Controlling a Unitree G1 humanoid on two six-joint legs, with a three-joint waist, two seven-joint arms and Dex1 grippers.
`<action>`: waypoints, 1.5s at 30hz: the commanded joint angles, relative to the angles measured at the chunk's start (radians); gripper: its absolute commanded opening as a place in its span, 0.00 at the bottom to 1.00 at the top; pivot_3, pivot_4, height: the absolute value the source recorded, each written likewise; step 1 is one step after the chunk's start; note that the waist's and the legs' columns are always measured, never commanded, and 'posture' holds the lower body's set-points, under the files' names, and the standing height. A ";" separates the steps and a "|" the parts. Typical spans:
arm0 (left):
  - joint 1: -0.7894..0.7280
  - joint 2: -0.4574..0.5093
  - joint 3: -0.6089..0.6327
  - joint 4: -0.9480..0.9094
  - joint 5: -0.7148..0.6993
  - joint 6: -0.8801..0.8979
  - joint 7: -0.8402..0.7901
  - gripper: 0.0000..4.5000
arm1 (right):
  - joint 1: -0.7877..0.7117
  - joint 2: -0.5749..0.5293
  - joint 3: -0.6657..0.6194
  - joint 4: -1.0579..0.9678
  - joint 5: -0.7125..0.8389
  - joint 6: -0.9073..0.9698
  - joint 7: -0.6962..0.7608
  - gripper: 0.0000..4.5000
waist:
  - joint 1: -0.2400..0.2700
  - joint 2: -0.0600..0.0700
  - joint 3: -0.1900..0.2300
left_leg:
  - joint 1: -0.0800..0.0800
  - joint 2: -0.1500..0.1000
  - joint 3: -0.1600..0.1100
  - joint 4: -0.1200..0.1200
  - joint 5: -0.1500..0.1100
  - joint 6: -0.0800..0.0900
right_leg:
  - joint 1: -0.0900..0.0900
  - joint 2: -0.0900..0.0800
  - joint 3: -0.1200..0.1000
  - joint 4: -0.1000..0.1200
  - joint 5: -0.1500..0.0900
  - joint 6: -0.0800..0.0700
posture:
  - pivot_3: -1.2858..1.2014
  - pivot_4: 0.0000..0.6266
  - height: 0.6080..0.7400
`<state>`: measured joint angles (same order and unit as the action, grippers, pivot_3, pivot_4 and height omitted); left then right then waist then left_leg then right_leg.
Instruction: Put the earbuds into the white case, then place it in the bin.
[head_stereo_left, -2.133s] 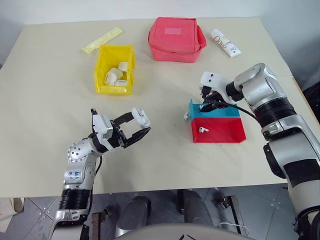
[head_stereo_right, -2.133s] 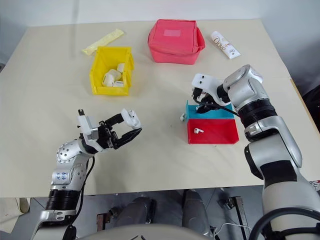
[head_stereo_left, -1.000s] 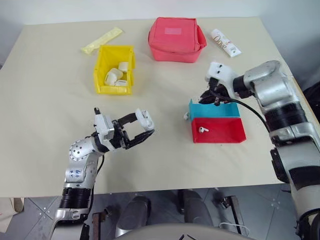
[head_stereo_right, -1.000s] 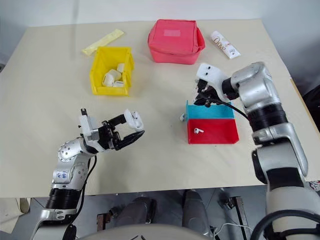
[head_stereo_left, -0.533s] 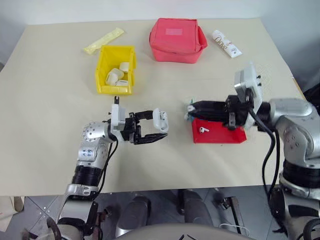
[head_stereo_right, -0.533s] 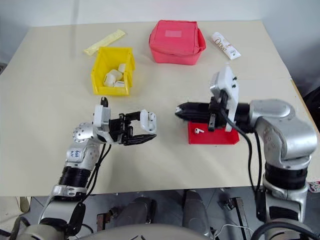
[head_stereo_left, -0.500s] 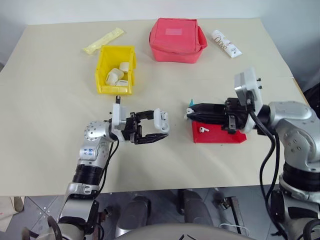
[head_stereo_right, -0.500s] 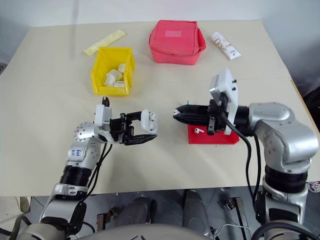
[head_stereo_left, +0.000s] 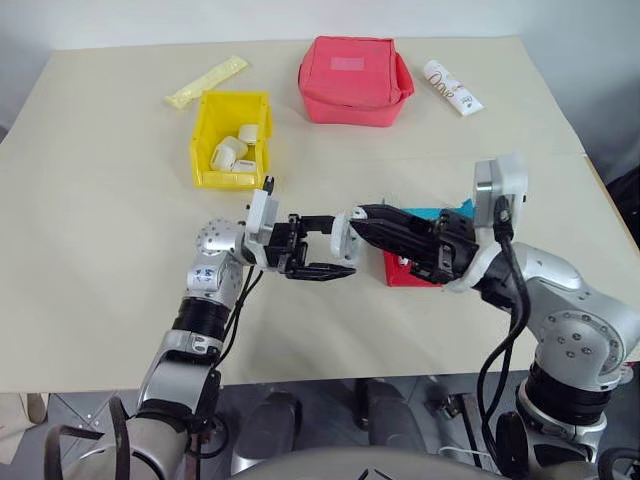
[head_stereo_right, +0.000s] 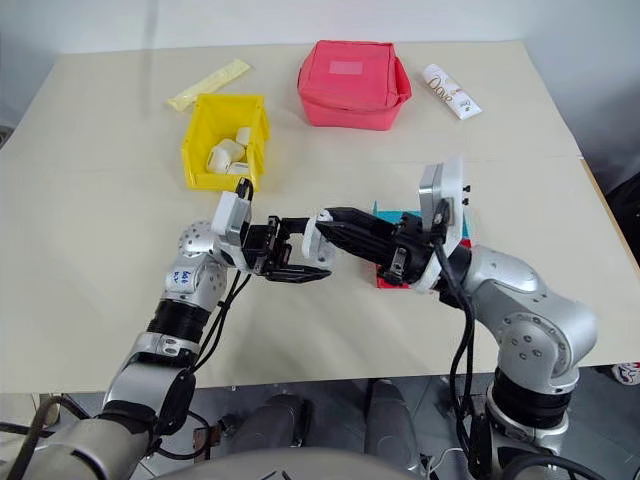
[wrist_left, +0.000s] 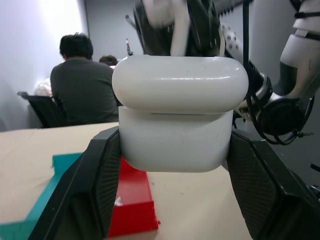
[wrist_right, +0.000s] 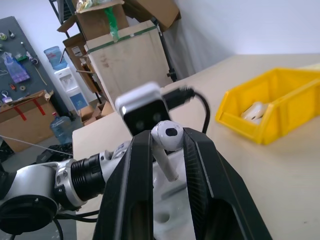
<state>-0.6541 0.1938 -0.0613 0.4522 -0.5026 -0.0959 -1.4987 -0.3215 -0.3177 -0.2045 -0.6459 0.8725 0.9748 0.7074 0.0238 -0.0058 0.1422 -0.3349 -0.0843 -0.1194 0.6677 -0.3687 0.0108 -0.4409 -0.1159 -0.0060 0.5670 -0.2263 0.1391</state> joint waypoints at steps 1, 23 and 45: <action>-0.019 -0.014 0.004 -0.021 -0.010 0.017 0.008 0.62 | 0.014 -0.007 0.031 -0.014 -0.002 -0.076 -0.009 0.11 | 0.000 0.000 0.000 | 0.000 0.000 0.000 0.000 0.000 0.000 | 0.000 0.000 0.000 0.000 0.000 0.000 | 0.52 0.24 1.00; -0.001 -0.025 0.048 -0.130 -0.054 0.136 0.097 0.62 | 0.103 -0.093 0.101 0.075 -0.017 -0.262 0.021 0.11 | 0.001 0.000 0.000 | 0.000 0.000 0.000 0.000 0.000 0.000 | 0.000 0.000 0.000 0.000 0.000 0.000 | 0.52 0.24 1.00; 0.008 -0.048 0.089 -0.102 -0.044 0.024 0.122 0.62 | 0.160 -0.224 0.153 0.086 -0.015 -0.255 -0.021 0.11 | 0.004 0.000 0.000 | 0.000 0.000 0.000 0.000 0.000 0.000 | 0.001 0.000 0.000 -0.001 0.000 0.000 | 0.52 0.24 1.00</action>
<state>-0.6212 0.1537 -0.0413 0.3919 -0.4910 -0.0331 -1.3972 -0.2034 -0.5125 -0.0645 -0.5827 0.8690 0.6610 0.7120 0.0277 -0.0059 0.1423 -0.3348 -0.0843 -0.1196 0.6677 -0.3687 0.0109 -0.4402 -0.1159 -0.0061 0.5660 -0.2263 0.1391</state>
